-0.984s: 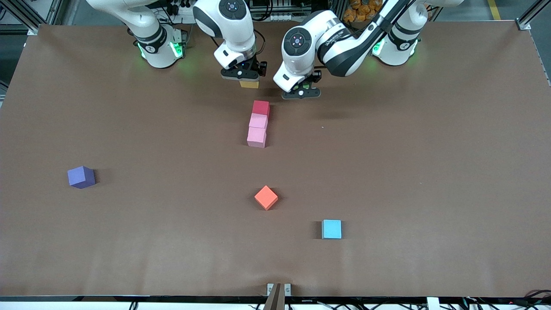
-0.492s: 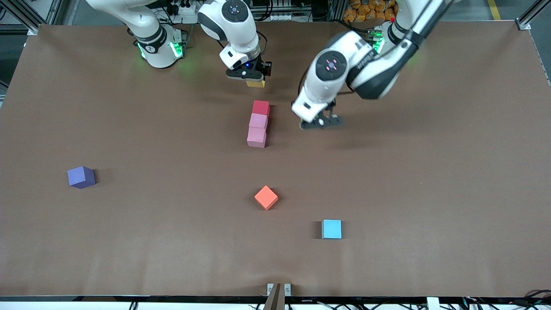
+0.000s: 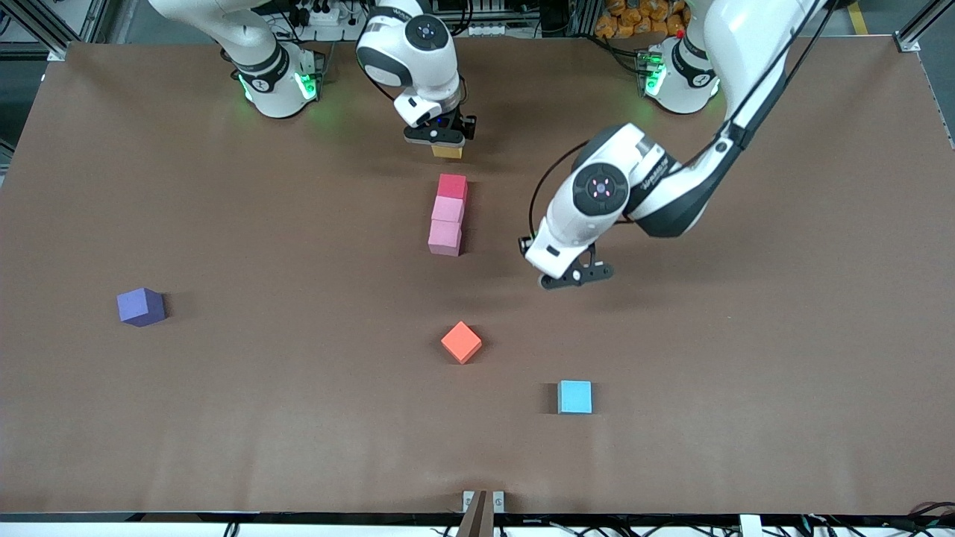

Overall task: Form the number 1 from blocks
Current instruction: 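Set the yellow cube against the red cube and open the right gripper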

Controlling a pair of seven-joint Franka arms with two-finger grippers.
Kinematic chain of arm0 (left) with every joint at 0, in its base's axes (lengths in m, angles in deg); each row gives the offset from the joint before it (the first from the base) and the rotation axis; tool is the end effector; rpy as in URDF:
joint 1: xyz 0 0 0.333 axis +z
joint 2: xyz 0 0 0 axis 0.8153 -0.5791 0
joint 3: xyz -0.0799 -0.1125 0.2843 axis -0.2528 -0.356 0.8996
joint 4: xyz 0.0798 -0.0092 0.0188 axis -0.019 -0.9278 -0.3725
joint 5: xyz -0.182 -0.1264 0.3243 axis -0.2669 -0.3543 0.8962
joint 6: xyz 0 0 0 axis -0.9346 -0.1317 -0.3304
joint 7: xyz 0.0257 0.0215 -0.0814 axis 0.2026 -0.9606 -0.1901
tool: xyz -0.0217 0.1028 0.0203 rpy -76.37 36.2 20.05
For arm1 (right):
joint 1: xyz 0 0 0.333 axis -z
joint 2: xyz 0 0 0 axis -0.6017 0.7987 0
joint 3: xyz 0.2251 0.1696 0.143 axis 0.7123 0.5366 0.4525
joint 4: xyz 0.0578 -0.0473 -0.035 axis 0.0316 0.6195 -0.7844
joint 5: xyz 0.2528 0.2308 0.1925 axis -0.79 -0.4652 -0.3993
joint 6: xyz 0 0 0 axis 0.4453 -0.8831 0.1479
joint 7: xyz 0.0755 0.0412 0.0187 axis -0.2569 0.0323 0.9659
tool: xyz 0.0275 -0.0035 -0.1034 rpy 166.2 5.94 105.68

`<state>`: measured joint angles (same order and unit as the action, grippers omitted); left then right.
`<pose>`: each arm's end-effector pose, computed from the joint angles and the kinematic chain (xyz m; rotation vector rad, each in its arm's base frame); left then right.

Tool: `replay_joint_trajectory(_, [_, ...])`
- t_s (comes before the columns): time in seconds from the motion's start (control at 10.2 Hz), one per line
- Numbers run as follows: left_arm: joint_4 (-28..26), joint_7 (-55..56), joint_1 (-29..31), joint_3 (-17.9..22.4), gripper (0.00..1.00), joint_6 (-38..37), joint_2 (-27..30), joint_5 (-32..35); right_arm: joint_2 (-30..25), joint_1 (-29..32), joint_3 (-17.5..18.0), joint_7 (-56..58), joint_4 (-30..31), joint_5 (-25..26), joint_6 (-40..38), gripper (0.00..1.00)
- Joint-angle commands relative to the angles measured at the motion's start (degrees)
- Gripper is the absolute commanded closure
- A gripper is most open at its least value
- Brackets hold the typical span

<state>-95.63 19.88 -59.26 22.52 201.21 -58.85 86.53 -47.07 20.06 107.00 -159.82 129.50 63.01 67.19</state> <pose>0.5447 -0.3866 0.3222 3.0591 0.2837 -0.2273 0.2228 0.4510 0.2385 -3.1216 0.2321 0.1074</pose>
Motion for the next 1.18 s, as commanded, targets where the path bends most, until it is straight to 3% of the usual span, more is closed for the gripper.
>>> replay_joint_trajectory(0.0, [5.66, 1.42, -1.33, 0.7, 1.0, 0.42, -4.47, 3.94, 5.31, -2.04, -2.34, -4.49, -3.73, 6.36, 0.03, 1.0])
replay_joint_trajectory(0.59, [9.1, 1.43, -3.79, 2.28, 1.0, 5.09, -6.05, 6.49, 9.72, -3.71, -4.63, -5.9, -6.46, 10.86, 0.12, 1.0])
replay_joint_trajectory(0.79, [9.71, 1.52, -6.59, 5.51, 1.0, 5.44, -6.15, 6.85, 11.04, -4.42, -5.94, -6.6, -7.51, 12.96, 0.12, 1.0])
replay_joint_trajectory(1.08, [9.81, 1.43, -6.87, 5.88, 1.0, 5.44, -6.06, 6.93, 13.5, -4.51, -7.08, -10.99, -8.83, 19.03, 0.2, 1.0])
